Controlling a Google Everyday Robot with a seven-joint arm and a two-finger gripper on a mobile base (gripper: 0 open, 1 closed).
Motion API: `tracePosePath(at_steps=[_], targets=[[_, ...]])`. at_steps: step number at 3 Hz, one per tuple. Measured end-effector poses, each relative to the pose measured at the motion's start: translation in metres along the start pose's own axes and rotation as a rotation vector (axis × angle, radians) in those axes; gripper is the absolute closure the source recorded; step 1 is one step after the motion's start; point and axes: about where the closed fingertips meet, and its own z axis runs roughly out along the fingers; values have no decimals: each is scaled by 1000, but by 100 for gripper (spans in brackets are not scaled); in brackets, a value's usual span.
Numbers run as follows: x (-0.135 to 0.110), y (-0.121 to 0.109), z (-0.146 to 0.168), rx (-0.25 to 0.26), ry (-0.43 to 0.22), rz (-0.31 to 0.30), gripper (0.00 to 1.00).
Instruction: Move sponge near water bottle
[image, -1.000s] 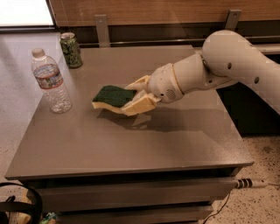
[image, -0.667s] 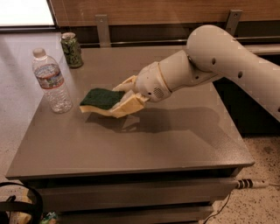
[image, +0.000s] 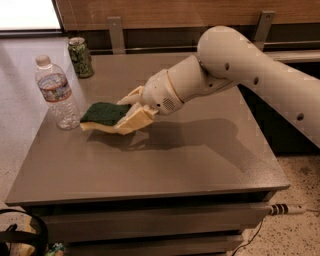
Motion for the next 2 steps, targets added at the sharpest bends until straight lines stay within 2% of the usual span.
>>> tracePosePath(at_steps=[1, 2], targets=[[-1, 1, 2, -4, 0, -2, 52], [-2, 2, 4, -8, 1, -4, 28]])
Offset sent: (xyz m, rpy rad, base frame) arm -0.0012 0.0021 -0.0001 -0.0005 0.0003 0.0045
